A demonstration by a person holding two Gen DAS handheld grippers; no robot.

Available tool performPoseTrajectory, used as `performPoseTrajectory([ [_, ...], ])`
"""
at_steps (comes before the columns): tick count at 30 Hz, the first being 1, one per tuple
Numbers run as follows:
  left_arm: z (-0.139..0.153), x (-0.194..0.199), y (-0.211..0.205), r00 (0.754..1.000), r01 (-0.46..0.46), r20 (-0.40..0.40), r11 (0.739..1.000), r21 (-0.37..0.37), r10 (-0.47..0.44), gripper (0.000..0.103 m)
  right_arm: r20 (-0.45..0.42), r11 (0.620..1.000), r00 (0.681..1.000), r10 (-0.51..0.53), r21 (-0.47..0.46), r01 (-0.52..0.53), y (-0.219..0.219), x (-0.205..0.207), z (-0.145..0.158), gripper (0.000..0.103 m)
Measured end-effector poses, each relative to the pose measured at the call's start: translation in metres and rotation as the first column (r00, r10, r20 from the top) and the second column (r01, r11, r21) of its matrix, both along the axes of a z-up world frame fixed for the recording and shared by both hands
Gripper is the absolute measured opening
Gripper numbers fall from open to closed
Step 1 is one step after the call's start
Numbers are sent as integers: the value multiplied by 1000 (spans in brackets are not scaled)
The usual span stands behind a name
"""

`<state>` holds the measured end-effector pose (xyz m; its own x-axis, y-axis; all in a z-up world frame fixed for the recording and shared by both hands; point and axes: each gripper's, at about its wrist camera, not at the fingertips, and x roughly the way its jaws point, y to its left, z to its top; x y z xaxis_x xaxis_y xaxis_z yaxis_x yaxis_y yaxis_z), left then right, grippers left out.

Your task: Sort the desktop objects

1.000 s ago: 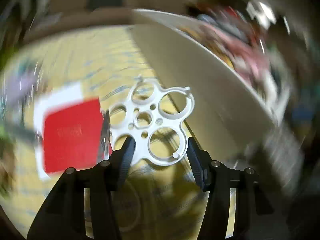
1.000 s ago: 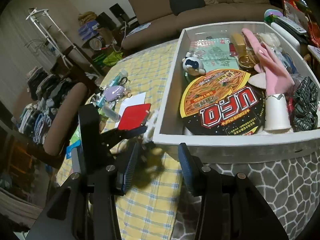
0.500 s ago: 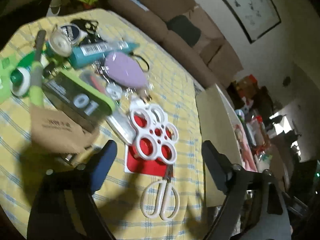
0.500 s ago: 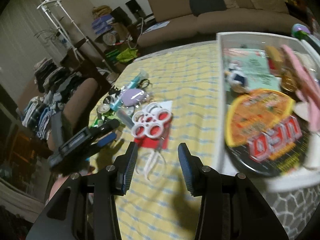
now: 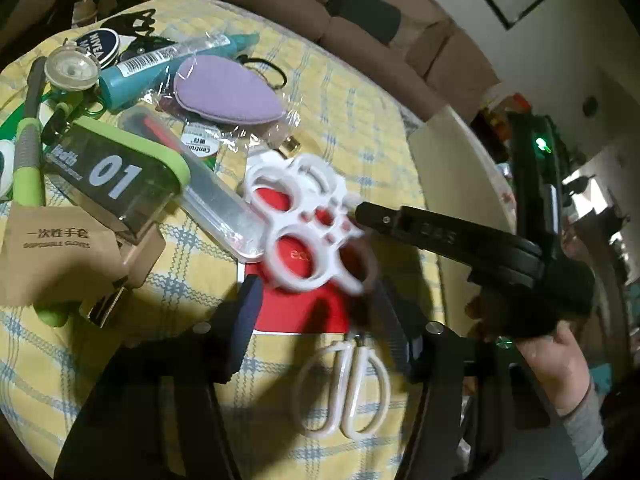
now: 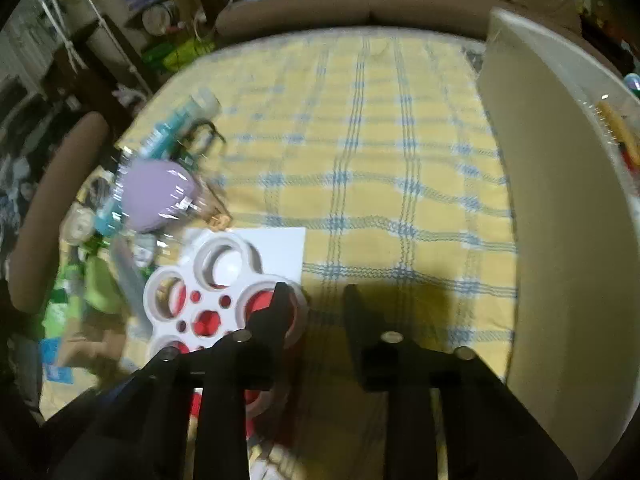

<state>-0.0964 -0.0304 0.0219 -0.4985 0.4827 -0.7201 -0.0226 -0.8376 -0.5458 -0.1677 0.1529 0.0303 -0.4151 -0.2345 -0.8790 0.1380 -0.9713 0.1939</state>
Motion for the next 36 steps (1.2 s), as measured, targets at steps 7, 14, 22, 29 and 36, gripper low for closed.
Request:
performPoseTrajectory([
  [7,-6,-4,10,1000,13,15,999,-49,-13,35,-48,998,998,51,41,-49,-8,4,-2,14],
  [14,20,1,4,999,12,-39,1000,16,-12,37,-110,997,994,20,-74,-28,14,24,43,13],
  [22,88,19,25,977,91,-203,988,128,-63,40,-205,984,978,-30,-178,-7,60,67,131,13],
  [29,97,25,132,934,303,-229,947,110,-273,43,-206,976,967,-153,-185,115,158,108,151,12],
  [36,84,32,198,904,411,-169,908,79,-394,44,-88,951,958,-273,-175,255,240,125,120,12],
])
